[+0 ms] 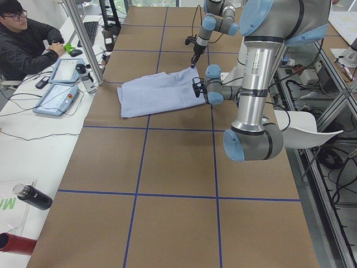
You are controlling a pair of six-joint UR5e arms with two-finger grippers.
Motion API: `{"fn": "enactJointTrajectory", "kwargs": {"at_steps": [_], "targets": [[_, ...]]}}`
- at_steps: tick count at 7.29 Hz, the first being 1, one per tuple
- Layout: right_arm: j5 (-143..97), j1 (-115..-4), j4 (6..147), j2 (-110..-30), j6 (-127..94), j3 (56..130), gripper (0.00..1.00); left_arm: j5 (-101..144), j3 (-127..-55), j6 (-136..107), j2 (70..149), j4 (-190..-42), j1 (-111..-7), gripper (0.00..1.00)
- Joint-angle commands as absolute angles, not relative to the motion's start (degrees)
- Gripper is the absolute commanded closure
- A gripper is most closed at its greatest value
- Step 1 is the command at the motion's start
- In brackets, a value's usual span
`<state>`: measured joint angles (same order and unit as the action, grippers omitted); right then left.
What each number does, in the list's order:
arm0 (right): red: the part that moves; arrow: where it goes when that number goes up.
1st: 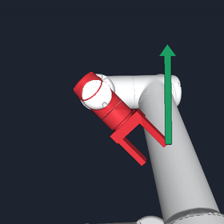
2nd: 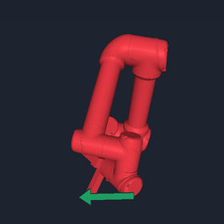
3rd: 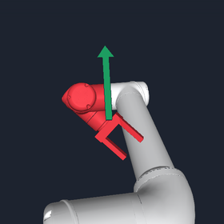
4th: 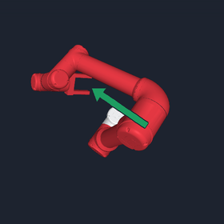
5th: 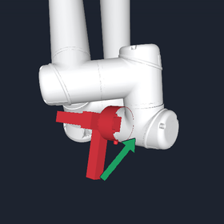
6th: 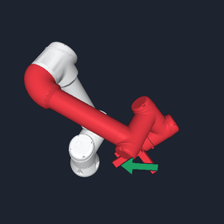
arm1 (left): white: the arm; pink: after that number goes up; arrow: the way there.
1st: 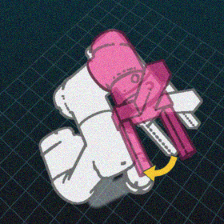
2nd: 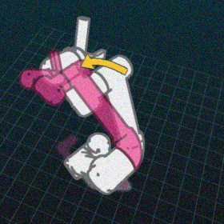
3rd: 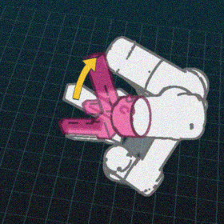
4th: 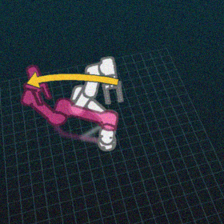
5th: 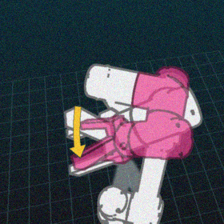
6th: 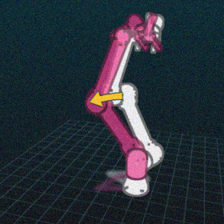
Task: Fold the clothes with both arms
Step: 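Grasp the near shirt edges with both grippers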
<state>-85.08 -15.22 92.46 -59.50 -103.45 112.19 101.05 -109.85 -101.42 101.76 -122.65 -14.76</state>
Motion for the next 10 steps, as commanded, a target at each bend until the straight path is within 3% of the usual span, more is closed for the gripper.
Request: {"fn": "enactJointTrajectory", "kwargs": {"at_steps": [1, 8, 10], "targets": [[-85.08, -15.21, 92.46, -59.50, -103.45, 112.15, 1.00, 99.67, -109.51, -101.34, 102.48, -122.34, -15.55, 0.30], [-85.08, -15.21, 92.46, -59.41, -103.45, 112.24, 1.00, 97.73, -107.58, -100.46, 102.74, -120.41, -15.91, 0.32], [-85.08, -15.21, 92.46, -59.41, -103.45, 112.24, 1.00, 97.65, -107.58, -101.16, 103.27, -120.32, -15.91, 0.51]]}}
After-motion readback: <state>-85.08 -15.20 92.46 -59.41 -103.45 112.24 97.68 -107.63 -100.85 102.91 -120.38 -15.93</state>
